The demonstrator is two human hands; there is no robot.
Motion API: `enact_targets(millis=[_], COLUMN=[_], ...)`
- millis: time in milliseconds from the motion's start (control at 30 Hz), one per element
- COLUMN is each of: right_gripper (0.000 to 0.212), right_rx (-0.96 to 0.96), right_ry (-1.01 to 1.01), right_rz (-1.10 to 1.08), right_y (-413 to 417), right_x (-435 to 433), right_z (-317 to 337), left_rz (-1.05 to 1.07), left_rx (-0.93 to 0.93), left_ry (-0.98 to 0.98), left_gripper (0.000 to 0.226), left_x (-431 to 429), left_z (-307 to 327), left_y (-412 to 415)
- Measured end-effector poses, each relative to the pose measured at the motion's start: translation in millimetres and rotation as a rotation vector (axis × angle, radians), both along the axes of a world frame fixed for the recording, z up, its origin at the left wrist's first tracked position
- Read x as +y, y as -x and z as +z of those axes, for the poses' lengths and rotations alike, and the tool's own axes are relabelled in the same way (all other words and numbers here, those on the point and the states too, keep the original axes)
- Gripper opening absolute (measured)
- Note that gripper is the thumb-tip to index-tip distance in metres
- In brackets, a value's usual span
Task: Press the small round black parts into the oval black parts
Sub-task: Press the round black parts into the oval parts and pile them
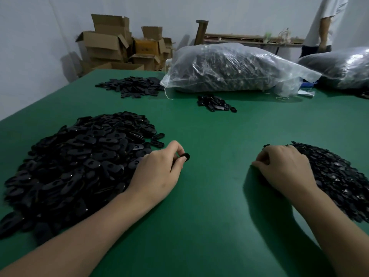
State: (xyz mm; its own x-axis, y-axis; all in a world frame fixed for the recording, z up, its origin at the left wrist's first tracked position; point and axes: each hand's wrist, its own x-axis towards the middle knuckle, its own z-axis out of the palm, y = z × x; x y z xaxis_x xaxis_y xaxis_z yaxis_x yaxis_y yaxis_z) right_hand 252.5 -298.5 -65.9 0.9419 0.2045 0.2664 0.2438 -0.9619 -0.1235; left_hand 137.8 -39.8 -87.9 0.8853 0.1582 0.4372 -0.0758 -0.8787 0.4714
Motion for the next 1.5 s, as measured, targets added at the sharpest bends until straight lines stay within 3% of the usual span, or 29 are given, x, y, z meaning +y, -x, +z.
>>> enact_targets(millis=[67,267,333,567,667,767,900,1500], right_gripper=[0.01,0.005,0.007,0.02,0.021,0.019,0.016,0.022], right_rx=[-0.012,-0.056,-0.058,-0.156,-0.161,0.039,0.268,0.565], right_ry=[-0.029,-0.076,-0.117,-0.238,-0.586,-0.93,-1.196,-1.406], right_rz=[0.016,0.067,0.074,0.097,0.254,0.444,0.572,0.615], right_y=[0,-2,-3,-5,9,30,42,40], right_x=[1,4,2,1,16,41,63,68], right_z=[0,-4,-5,-6,-6,-12,-22,-28], left_rz=[-0.008,-0.097,-0.119,-0.144,-0.128,-0.136,-0.168,-0.218], left_rx=[-0.001,0.138,0.16,0.073,0.054,0.071,0.096,-0.055], left_ry=[0.075,0.855,0.97,0.757,0.729,0.749,0.78,0.68], left_gripper=[0.005,0.014,0.018,0.019,0.02,0.018,0.018,0.03], left_x=[-2,-13,-16,-14,-16,-17,-17,-15], left_z=[3,11,5,-5,-5,-5,-7,-13], left_y=[-3,-2,2,7,8,6,4,2])
